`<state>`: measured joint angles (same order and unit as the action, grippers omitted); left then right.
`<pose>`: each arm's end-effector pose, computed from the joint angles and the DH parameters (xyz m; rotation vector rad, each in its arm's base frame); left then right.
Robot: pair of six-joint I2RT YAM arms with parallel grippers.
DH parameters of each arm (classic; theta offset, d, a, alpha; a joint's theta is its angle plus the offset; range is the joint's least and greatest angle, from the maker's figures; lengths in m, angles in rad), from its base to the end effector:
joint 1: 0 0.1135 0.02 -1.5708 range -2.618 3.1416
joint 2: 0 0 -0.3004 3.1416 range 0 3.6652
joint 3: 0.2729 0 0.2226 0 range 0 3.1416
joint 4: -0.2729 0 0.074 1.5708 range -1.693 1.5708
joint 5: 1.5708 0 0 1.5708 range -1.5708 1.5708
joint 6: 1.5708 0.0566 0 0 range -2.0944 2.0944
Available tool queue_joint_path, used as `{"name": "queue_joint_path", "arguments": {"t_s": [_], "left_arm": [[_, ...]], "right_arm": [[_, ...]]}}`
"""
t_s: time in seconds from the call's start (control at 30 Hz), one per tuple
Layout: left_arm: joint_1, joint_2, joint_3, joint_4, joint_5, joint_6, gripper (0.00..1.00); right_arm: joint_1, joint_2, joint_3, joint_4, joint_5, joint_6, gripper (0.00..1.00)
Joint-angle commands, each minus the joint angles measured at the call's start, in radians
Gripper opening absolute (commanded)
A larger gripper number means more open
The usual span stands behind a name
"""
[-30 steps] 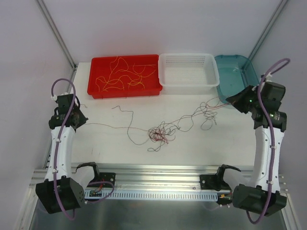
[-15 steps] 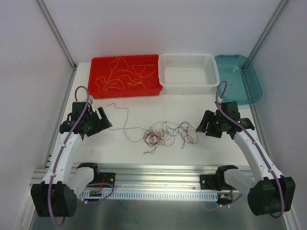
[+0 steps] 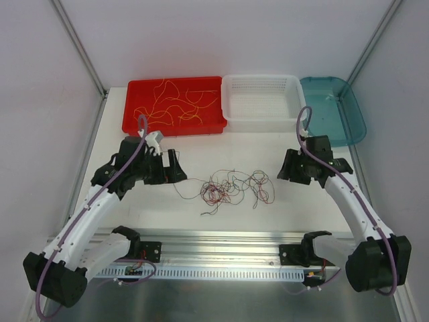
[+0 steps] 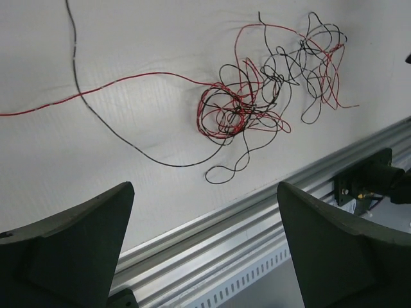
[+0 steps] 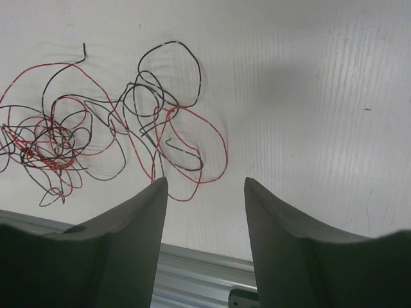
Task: Untangle the cables
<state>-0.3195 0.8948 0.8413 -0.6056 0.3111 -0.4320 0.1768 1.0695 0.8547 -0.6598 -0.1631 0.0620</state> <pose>0.1374 -0.0637 0.3180 0.0471 2.3001 -0.7473 0.1767 0.0409 0.2902 -0.2133 2.4441 0.3050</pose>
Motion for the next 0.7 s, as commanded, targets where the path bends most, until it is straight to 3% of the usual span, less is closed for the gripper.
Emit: {"name": "queue_joint_path", "arguments": {"t_s": [0.0, 0.37, 0.67], "left_arm": [[-0.117, 0.077, 0.061, 0.055, -0.027, -0.036, 0.95], [-0.456, 0.47, 0.274, 0.147, -0.236, -0.067, 0.93], [-0.585, 0.806, 0.419, 0.176, -0.306, -0.071, 0.89]], "right_arm": [[0.012, 0.075, -0.022, 0.104, 0.02, -0.018, 0.54], [0.039, 0.325, -0.046, 0.285, -0.004, -0.01, 0.51], [0.096, 0.435, -0.065, 0.341, 0.005, -0.007, 0.46]]}}
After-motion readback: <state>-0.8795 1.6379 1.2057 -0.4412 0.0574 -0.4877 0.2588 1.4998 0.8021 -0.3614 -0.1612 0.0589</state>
